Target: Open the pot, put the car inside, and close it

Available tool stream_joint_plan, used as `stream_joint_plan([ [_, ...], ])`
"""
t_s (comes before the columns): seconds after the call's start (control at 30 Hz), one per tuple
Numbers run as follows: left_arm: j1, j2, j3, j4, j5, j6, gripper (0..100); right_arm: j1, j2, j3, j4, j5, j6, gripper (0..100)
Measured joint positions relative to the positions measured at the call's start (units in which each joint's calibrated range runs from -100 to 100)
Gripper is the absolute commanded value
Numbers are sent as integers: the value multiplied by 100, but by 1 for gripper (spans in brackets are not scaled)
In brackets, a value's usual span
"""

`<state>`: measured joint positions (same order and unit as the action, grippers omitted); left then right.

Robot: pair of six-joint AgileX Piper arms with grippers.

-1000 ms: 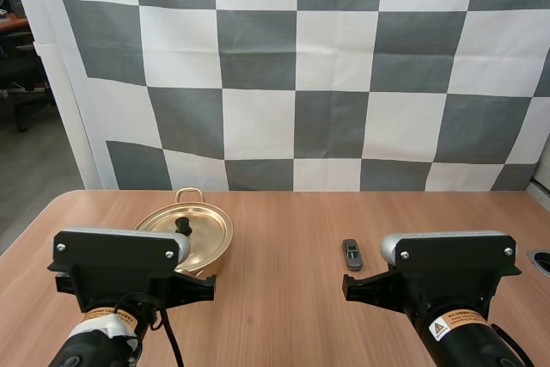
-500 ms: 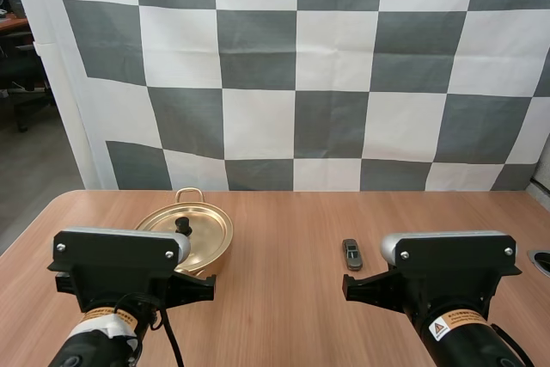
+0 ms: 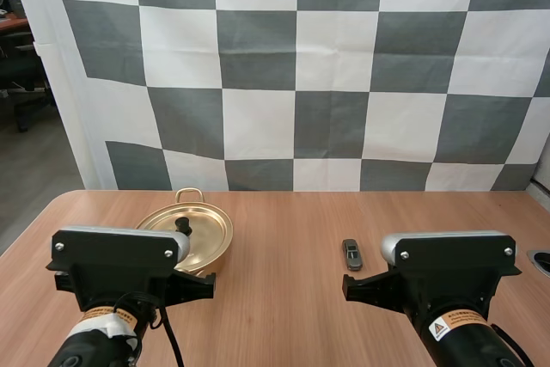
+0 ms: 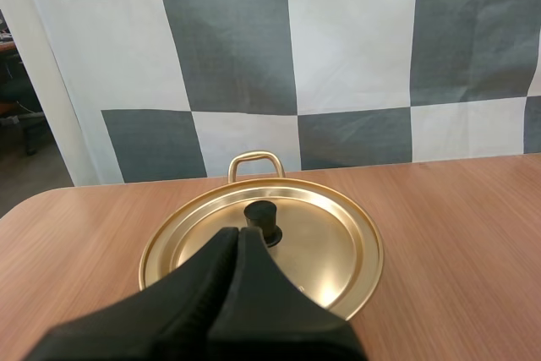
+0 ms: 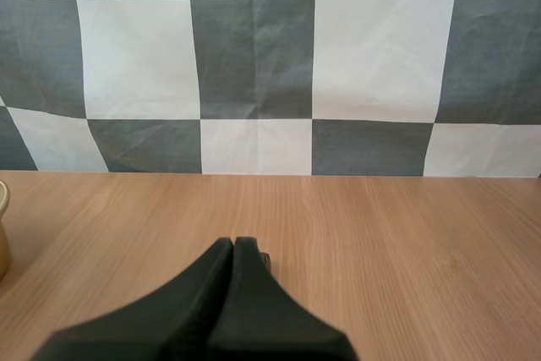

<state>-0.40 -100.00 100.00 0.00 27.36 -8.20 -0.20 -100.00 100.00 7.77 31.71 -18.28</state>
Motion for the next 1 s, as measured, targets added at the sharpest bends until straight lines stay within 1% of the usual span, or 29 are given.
stream_joint_plan([
  [0.13, 0, 0, 0, 0, 0, 0, 0, 0, 0, 0, 324, -128, 0, 0],
  [0.2, 0, 0, 0, 40, 0, 0, 0, 0, 0, 0, 383, -496, -68, 0],
  [0.27, 0, 0, 0, 215, -154, 0, 0, 0, 0, 0, 326, -973, -78, 0],
  [0.33, 0, 0, 0, 525, -522, 0, 0, 0, 0, 0, 150, -1531, -160, 0],
  [0.47, 0, 0, -120, 1167, -1537, 0, 0, 0, 0, 0, -537, -2568, -443, 0],
  [0.6, 0, 0, -787, 1889, -2598, -54, 0, 0, 0, 0, -1210, -3615, -910, 0],
  [0.7, 0, 0, -1376, 2244, -3031, -68, 0, 0, 0, -215, -1502, -4386, -1223, 0],
  [0.77, 0, 83, -1718, 2310, -3119, -68, 0, 0, 72, -486, -1555, -4721, -1305, 0],
  [0.83, 0, 372, -2223, 2294, -2965, -68, 0, 0, 387, -993, -1500, -4953, -1331, 0],
  [0.93, 0, 866, -2812, 1962, -2457, -68, 0, 0, 956, -1576, -1163, -4793, -1331, 0],
  [1.0, 0, 1274, -3186, 1643, -1884, -68, 0, 0, 1359, -2002, -777, -4487, -1316, 0],
])
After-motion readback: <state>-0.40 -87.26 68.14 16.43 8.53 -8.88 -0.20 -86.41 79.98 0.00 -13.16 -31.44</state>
